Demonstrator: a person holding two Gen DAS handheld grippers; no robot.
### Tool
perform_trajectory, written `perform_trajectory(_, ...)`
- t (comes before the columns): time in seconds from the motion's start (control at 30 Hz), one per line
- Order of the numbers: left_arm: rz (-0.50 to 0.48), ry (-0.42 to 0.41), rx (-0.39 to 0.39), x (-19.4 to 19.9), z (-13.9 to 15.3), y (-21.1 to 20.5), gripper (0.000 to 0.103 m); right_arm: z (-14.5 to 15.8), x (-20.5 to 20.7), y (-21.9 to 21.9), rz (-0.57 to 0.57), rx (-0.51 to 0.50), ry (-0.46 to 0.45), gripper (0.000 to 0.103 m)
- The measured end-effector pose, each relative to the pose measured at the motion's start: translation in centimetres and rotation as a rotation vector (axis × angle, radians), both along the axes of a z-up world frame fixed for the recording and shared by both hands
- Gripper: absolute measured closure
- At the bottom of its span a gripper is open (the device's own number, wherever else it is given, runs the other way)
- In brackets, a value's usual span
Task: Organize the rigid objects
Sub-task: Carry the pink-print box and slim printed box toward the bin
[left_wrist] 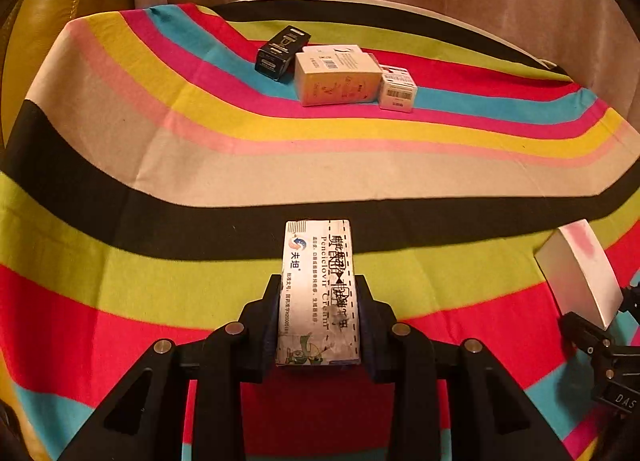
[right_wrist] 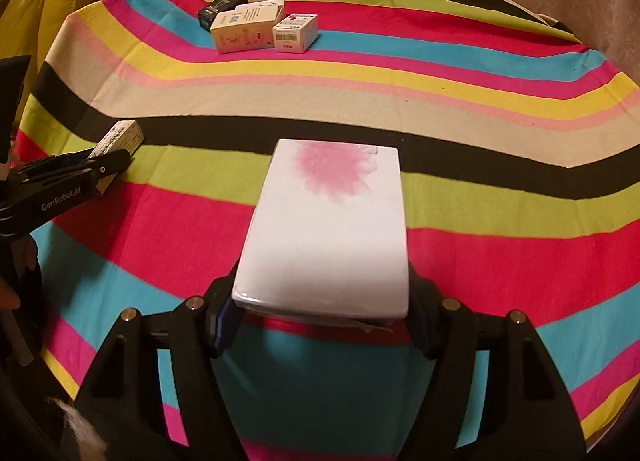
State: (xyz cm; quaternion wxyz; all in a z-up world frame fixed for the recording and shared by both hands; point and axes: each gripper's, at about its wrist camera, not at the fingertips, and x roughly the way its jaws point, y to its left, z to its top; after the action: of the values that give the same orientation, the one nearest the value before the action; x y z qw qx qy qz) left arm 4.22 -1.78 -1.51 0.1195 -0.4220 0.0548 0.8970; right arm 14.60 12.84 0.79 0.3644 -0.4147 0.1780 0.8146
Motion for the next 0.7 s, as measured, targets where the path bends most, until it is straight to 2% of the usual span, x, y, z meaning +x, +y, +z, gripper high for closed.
perform_trajectory(0.47, -0.059, -0.017, 0.067, 5.4, 0.8, 0.5, 0.069, 0.0, 0.3, -3.2, 0.024, -0.006, -0.016, 0.032)
perform_trajectory(0.7, -0.099, -0.021, 0.064, 7.7, 0.8, 1.1, 0.069, 0.3, 1.2, -4.5, 0.030, -0.016, -0.008, 0.032)
